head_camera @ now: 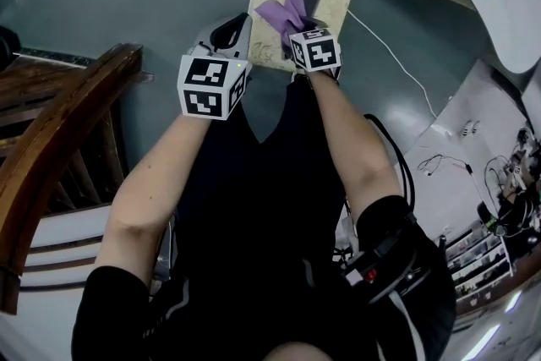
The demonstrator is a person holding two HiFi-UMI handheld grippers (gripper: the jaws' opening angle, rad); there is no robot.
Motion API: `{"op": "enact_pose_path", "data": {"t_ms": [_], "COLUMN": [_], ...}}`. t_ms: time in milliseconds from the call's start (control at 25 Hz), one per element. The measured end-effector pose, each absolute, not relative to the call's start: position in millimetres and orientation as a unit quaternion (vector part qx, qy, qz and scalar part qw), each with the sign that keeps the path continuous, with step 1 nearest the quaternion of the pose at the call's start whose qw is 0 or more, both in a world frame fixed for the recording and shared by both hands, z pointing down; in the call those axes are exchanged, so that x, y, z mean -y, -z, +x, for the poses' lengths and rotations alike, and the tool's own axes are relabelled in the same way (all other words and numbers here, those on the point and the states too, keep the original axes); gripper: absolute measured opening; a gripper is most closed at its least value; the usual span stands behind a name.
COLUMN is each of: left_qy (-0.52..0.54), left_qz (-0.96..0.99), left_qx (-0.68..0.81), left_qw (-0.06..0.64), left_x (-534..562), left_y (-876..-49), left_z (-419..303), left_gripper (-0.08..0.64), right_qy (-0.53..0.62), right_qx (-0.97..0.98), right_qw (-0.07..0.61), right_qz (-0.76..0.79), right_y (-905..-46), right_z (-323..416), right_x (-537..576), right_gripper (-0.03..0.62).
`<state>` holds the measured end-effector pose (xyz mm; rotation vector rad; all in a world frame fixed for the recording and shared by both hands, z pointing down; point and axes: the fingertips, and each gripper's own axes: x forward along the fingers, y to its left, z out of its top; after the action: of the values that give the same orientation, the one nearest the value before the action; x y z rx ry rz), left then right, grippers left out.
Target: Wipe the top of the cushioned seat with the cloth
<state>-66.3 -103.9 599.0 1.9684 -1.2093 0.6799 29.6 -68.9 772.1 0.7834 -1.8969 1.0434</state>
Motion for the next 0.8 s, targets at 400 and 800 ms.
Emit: {"op": "enact_pose_path", "data": {"t_ms": [400,800], "left_qy": [-0.268,-0.260], "left_qz": [0.772,0.777], "left_qx": [0.452,0.449], "left_qw": [0.358,0.355], "left_x": [105.8,112.8], "left_y": [-599.8,-591.8], "left_z": [-19.7,-3.2], "left_gripper": [0.003,0.003], "right_qy": [-0.427,-0.449], "right_qx": [0.726,0.682], "right_qw": [0.417,0.425], "right_qz": [0.342,0.391], "right_y": [-778.4,-765.9], "right_z": [108.0,156.1], "right_x": [68.2,69.8], "right_gripper": [0.084,0.078]}}
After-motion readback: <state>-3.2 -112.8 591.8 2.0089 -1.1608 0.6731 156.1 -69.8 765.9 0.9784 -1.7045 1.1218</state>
